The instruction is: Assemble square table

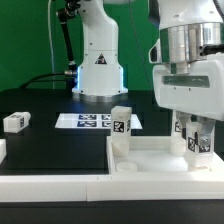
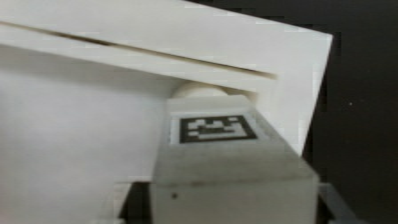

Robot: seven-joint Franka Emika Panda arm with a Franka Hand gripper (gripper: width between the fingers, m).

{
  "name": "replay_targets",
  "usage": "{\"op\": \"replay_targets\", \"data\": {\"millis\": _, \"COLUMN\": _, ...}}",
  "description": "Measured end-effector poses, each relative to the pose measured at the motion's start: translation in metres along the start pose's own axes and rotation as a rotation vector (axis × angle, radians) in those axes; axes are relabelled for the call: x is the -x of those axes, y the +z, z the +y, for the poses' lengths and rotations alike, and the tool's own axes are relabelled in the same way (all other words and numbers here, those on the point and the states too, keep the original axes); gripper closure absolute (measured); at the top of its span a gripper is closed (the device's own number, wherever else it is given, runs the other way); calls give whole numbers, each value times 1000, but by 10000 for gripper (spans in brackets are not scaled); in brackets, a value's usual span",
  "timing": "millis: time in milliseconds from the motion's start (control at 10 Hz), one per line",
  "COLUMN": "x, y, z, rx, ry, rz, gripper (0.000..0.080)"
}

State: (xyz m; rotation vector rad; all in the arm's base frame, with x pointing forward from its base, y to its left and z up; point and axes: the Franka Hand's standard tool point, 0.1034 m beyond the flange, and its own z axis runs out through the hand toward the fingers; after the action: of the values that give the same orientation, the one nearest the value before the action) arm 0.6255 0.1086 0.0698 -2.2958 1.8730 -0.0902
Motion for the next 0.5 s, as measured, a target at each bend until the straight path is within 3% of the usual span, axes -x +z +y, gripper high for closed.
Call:
{"op": "replay_targets", "data": {"millis": 100, "x": 0, "y": 0, "z": 0, "rx": 0, "ry": -28, "rz": 0, "gripper": 419}}
{"op": "replay_targets", "data": {"millis": 200, "x": 1, "y": 0, "z": -1, "rx": 2, "ry": -91, "rz": 6, "gripper": 419}}
{"op": "replay_targets", "data": {"millis": 300, "x": 5, "y": -2, "z": -7, "rx": 5, "ry": -256, "rz": 25, "gripper": 239}}
{"op": "replay_targets", "data": {"millis": 400, "x": 14, "y": -1, "z": -13, "rx": 14, "ry": -438, "rz": 39, "gripper": 169}}
{"op": "replay_targets", "data": {"millis": 500, "x": 18, "y": -1, "z": -13, "rx": 24, "ry": -545, "rz": 39, "gripper": 169}}
